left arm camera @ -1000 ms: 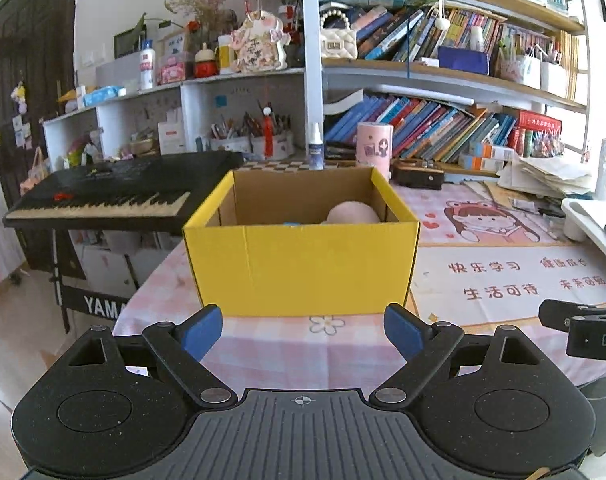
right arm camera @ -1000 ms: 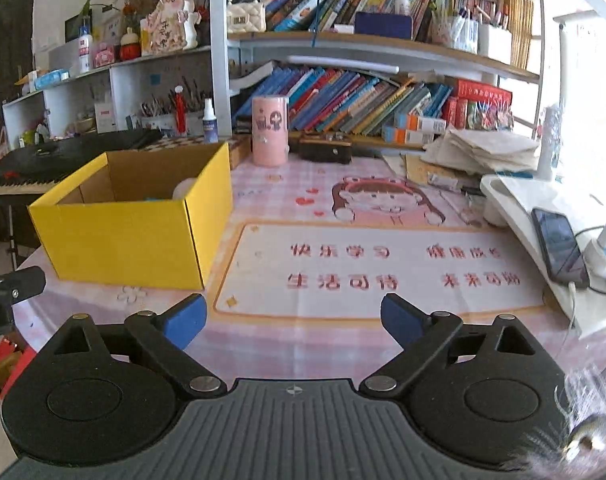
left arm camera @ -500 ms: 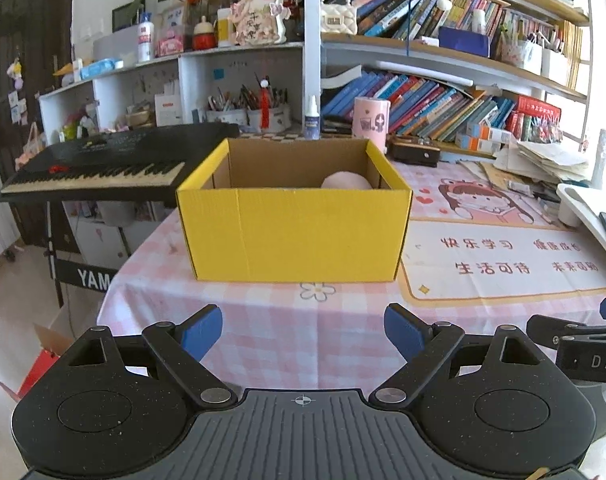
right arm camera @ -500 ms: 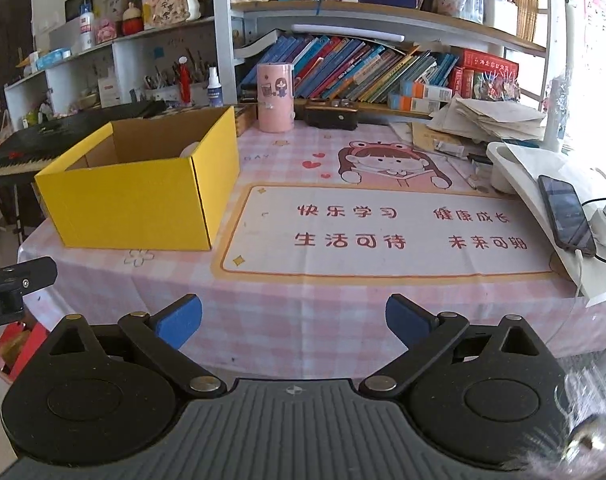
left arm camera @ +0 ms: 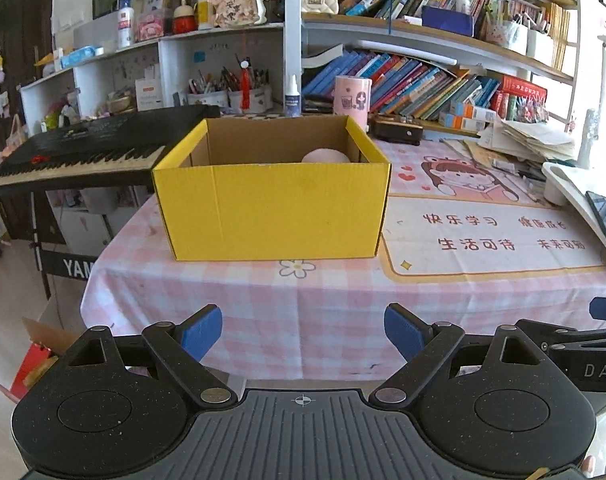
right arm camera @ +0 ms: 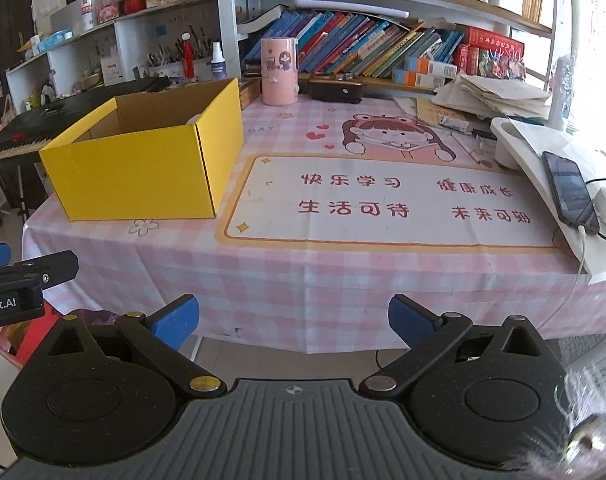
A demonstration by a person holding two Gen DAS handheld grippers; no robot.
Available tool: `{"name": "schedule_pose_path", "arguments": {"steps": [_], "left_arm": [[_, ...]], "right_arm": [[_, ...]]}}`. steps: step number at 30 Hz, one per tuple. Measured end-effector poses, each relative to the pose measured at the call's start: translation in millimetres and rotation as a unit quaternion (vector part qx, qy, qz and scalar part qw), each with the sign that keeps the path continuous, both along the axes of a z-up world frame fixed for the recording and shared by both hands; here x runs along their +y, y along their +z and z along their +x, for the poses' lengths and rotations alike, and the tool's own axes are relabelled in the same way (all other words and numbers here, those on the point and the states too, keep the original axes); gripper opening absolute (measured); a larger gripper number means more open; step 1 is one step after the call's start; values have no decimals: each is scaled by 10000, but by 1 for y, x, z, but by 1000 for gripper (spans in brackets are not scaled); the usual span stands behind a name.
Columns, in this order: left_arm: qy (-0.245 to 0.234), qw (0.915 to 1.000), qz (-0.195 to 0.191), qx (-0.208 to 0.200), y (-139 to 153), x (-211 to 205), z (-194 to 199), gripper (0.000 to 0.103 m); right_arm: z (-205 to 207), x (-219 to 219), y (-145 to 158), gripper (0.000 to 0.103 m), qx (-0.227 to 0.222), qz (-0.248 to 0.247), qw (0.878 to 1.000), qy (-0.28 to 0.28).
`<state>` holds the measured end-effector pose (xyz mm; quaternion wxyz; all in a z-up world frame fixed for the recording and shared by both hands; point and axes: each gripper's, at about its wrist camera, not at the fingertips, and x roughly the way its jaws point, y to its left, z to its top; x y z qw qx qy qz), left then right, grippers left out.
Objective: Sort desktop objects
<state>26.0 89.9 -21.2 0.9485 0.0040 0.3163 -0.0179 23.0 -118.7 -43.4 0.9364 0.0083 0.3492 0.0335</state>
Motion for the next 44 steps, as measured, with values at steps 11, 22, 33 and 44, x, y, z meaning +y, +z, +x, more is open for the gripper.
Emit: {"name": "schedule_pose_path", "arguments": {"steps": [11, 22, 33, 44], "left_arm": [[-106, 9999, -10, 47, 0, -3, 1, 91], [-85, 9998, -78, 132, -3, -1, 5, 91], [-53, 9998, -107, 167, -4, 1, 6, 95], [-9, 9998, -111, 155, -3, 0, 5, 95]], "right_arm": [[-2, -1, 0, 103, 40, -14, 10000, -49], [0, 1, -1, 103, 46, -34, 10000, -17], [0, 4, -3, 103, 62, -43, 10000, 3], [-3, 3, -2, 103, 55, -32, 10000, -18]]}}
